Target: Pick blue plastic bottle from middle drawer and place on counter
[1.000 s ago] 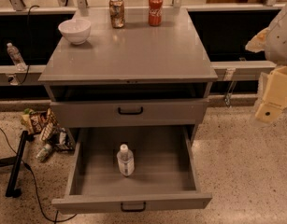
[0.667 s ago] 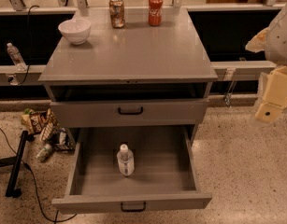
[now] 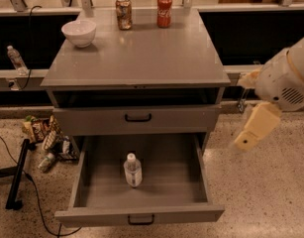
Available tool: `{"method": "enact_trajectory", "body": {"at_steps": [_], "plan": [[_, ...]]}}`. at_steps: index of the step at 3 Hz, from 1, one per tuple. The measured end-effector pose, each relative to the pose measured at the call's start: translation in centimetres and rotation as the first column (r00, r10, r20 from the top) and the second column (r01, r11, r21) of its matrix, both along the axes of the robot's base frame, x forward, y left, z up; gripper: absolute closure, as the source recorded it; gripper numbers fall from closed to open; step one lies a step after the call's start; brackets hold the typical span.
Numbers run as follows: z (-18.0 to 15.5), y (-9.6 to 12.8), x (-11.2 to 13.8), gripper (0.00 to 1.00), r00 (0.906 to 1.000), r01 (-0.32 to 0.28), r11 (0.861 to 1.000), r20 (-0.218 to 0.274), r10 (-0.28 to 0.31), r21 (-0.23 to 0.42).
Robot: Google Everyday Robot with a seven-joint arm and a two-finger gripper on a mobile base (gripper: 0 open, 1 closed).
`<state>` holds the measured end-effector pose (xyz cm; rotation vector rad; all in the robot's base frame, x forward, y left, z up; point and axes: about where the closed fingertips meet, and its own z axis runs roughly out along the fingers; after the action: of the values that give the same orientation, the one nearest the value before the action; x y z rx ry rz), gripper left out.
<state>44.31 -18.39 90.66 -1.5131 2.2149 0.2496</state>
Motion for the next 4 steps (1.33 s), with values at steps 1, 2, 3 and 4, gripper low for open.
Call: {"method": "enact_trajectory", "body": {"at_steps": [1, 2, 3, 4], "plan": [[-4.5, 3.4, 0.6, 0.00, 0.9998, 0.018, 0.976, -0.002, -0.018, 0.218], [-8.3, 9.0, 1.3, 0.00, 0.9999, -0.007, 0.912, 0.015, 0.001, 0.410], [-7.9, 11.4, 3.3, 0.00, 0.9966, -0.007, 0.875, 0.075, -0.033, 0.484], [-7.9, 11.4, 3.3, 0.00, 0.9965, -0.006, 0.875, 0.076, -0.035, 0.484]]}}
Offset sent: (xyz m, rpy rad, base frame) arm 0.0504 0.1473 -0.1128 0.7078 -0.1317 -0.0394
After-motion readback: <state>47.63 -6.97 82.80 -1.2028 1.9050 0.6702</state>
